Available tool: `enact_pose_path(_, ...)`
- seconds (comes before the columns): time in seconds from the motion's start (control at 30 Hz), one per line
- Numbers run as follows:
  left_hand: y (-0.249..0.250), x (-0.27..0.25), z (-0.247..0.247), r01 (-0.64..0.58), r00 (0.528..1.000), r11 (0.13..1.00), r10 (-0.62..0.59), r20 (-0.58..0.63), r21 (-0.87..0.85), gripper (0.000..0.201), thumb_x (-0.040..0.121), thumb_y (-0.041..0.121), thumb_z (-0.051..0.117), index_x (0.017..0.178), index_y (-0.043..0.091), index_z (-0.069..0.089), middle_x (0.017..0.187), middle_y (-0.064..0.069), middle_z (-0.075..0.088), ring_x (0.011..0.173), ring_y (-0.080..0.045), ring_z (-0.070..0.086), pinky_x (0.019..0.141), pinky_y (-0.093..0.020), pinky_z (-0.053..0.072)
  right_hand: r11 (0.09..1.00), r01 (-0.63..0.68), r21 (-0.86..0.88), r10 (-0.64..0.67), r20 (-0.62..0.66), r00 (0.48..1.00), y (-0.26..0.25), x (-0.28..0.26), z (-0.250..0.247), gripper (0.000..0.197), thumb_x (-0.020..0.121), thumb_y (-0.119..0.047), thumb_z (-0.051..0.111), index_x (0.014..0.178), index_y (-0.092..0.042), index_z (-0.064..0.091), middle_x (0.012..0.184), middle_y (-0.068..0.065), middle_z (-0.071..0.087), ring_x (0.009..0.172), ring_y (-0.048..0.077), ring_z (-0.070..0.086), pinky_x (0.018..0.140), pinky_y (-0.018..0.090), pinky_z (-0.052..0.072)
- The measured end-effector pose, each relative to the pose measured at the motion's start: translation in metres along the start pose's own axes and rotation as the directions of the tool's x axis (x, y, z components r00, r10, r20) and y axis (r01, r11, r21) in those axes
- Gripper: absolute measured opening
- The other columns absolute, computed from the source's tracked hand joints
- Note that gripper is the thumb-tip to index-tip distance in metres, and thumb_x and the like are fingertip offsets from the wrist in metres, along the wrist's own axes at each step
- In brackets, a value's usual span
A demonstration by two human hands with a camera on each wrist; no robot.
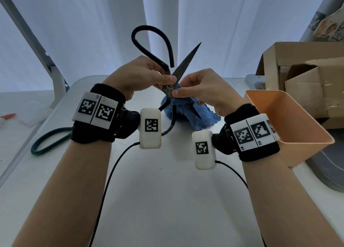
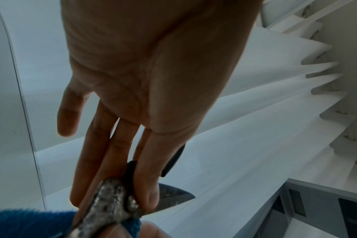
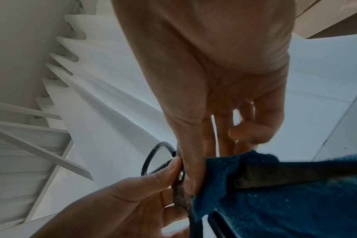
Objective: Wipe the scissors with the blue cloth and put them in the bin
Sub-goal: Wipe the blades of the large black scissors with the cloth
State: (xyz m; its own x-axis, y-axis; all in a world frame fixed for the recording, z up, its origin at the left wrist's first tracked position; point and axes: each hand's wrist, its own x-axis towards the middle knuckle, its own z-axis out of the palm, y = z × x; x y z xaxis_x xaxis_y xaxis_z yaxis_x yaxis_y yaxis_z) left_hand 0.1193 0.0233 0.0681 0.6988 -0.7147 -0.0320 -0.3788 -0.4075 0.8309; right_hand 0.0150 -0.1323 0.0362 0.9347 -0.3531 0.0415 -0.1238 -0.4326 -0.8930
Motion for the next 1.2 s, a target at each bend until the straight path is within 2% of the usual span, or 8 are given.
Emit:
enact_pose_path(0.13,-0.0006,0.0008,-0.0002,0.001,1.0,1.0,-0.001,-0.007,-0.004,0.02,0.087,0.03,0.074,0.092,0.011,0.075,0.074,0.008,0.075,0.067,0.004,0.067,0.079,-0.022,0.04,1.0,-0.016,-0.001,0.016,0.02,1.0,-0.0004,-0.0004,-0.001,0.029,0.078,-0.028,0.083,0.093,-0.006,0.073,0.09,0.008,0.071,0.077,0.008,0.062,0.055,0.019,0.051)
enact_pose_path(0.27,-0.0016,0.001,-0.0003,0.003,1.0,1.0,-0.003,-0.009,-0.011,0.026,0.086,0.031,0.075,0.098,0.008,0.076,0.083,0.002,0.077,0.07,0.002,0.069,0.079,-0.023,0.04,1.0,-0.016,0.004,0.016,0.042,0.999,-0.002,-0.0015,-0.0014,0.031,0.078,-0.027,0.083,0.097,-0.005,0.071,0.103,0.019,0.072,0.082,0.012,0.064,0.059,0.021,0.054)
enact_pose_path(0.47,-0.0029,0.0004,-0.0022,0.009,1.0,1.0,-0.009,-0.016,-0.02,0.026,0.087,0.029,0.074,0.099,0.006,0.075,0.082,0.002,0.076,0.069,0.002,0.068,0.075,-0.019,0.04,0.999,-0.044,0.023,0.042,0.094,0.995,-0.0049,-0.0037,-0.0071,0.015,0.086,-0.014,0.072,0.095,-0.004,0.076,0.085,0.004,0.071,0.077,0.007,0.062,0.062,0.02,0.057)
enact_pose_path(0.63,-0.0026,0.0008,-0.0023,0.01,1.0,1.0,-0.011,-0.012,-0.019,0.028,0.087,0.028,0.074,0.101,0.004,0.074,0.08,0.003,0.076,0.069,0.001,0.069,0.074,-0.019,0.04,1.0,-0.023,0.019,0.022,0.073,0.997,-0.0027,-0.003,-0.0081,0.013,0.085,-0.013,0.075,0.094,-0.004,0.077,0.086,0.004,0.073,0.079,0.007,0.064,0.063,0.019,0.055)
enact_pose_path(0.77,-0.0022,0.0011,-0.0021,0.005,1.0,1.0,-0.005,-0.008,-0.016,0.026,0.087,0.027,0.073,0.099,0.004,0.074,0.075,0.006,0.075,0.067,0.002,0.068,0.068,-0.011,0.044,0.999,-0.024,0.042,0.022,0.056,0.998,-0.0015,-0.002,-0.0071,0.015,0.083,-0.015,0.077,0.094,-0.004,0.076,0.087,0.006,0.074,0.073,0.005,0.064,0.065,0.018,0.055)
enact_pose_path(0.93,-0.0044,0.0021,-0.0017,0.009,1.0,1.0,-0.009,-0.011,-0.009,0.033,0.085,0.033,0.076,0.102,0.005,0.074,0.088,-0.002,0.078,0.075,-0.003,0.07,0.091,-0.03,0.046,0.998,-0.016,0.061,0.014,0.032,0.999,-0.0001,-0.0005,-0.0007,0.018,0.084,-0.015,0.077,0.095,-0.001,0.076,0.086,0.006,0.072,0.076,0.007,0.063,0.065,0.015,0.053)
enact_pose_path(1.0,-0.0052,0.0018,-0.0022,0.01,1.0,1.0,-0.01,-0.009,-0.009,0.033,0.085,0.033,0.075,0.103,0.005,0.074,0.091,-0.004,0.077,0.079,-0.006,0.07,0.093,-0.033,0.045,0.998,-0.018,0.065,0.015,0.045,0.999,-0.0007,-0.0006,0.0001,0.019,0.085,-0.014,0.075,0.098,-0.001,0.075,0.087,0.006,0.071,0.075,0.006,0.063,0.061,0.011,0.052)
enact_pose_path(1.2,-0.0038,0.0026,-0.0001,0.005,1.0,1.0,-0.005,-0.006,-0.02,0.033,0.086,0.029,0.075,0.101,0.0,0.073,0.086,-0.003,0.076,0.07,0.0,0.069,0.076,-0.021,0.041,0.995,-0.047,0.087,0.04,0.073,0.997,0.0003,0.0,-0.0008,0.015,0.086,-0.008,0.071,0.099,0.0,0.075,0.079,0.001,0.07,0.065,-0.001,0.062,0.058,0.01,0.048)
